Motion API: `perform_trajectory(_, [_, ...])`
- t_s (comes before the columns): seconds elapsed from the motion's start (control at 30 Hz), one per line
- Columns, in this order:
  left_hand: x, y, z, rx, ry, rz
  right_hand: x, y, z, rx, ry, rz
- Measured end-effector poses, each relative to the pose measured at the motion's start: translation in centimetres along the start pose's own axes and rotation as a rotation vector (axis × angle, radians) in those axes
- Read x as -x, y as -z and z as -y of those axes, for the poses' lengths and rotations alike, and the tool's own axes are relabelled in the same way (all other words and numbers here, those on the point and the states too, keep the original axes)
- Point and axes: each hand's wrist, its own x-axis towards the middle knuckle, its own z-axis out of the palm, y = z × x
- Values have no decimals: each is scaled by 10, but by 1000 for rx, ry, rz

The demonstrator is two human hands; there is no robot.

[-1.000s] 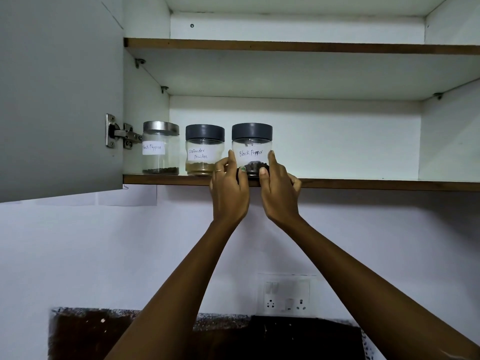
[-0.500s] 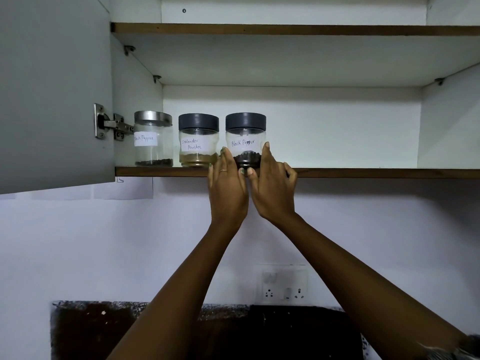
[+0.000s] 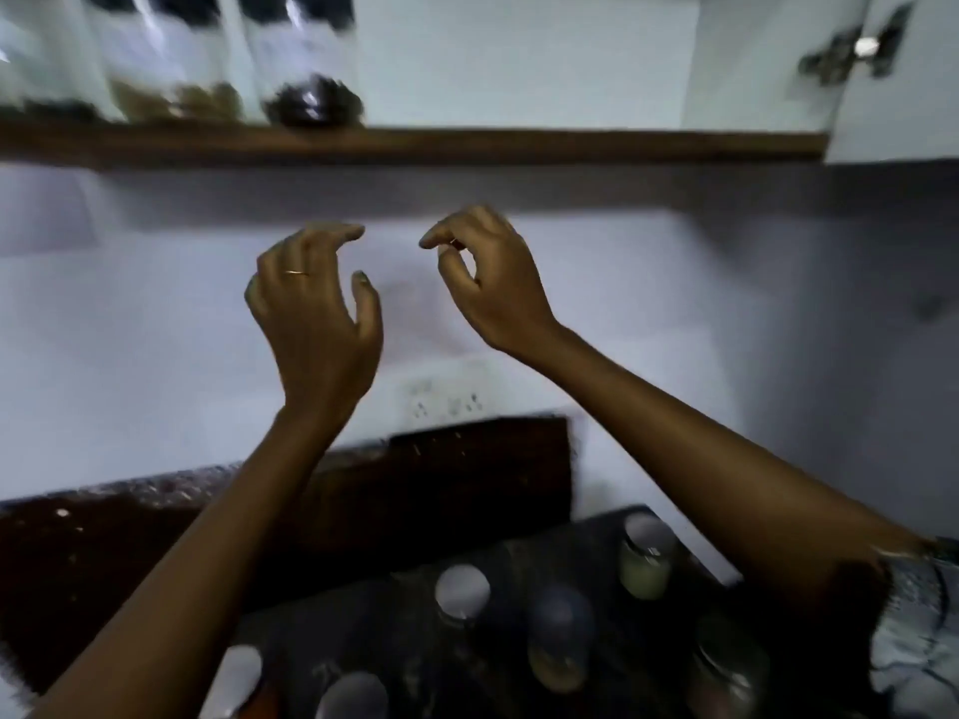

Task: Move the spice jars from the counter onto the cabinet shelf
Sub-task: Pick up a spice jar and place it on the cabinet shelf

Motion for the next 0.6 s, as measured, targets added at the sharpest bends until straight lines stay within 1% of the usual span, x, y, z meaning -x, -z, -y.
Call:
perform_trajectory(0.13, [73, -11, -28, 220, 34, 233, 64, 47, -22, 98, -194, 403])
perform_trajectory(0.23, [126, -26, -68, 438, 96, 370, 108, 80, -46, 110, -419, 695])
perform_trajectory(0.3, [154, -36, -97, 525, 105, 468, 132, 99, -67, 126, -550, 853])
perform_trajectory(0.37, [181, -46, -122, 586, 109, 563, 159, 119, -89, 158, -632, 930])
perform_trajectory(0.47, [223, -60, -155, 605, 132, 690, 196, 145, -120, 171, -730, 999])
perform_trajectory(0.6, [284, -76, -181, 572, 224, 852, 244, 168, -153, 209, -773, 1151])
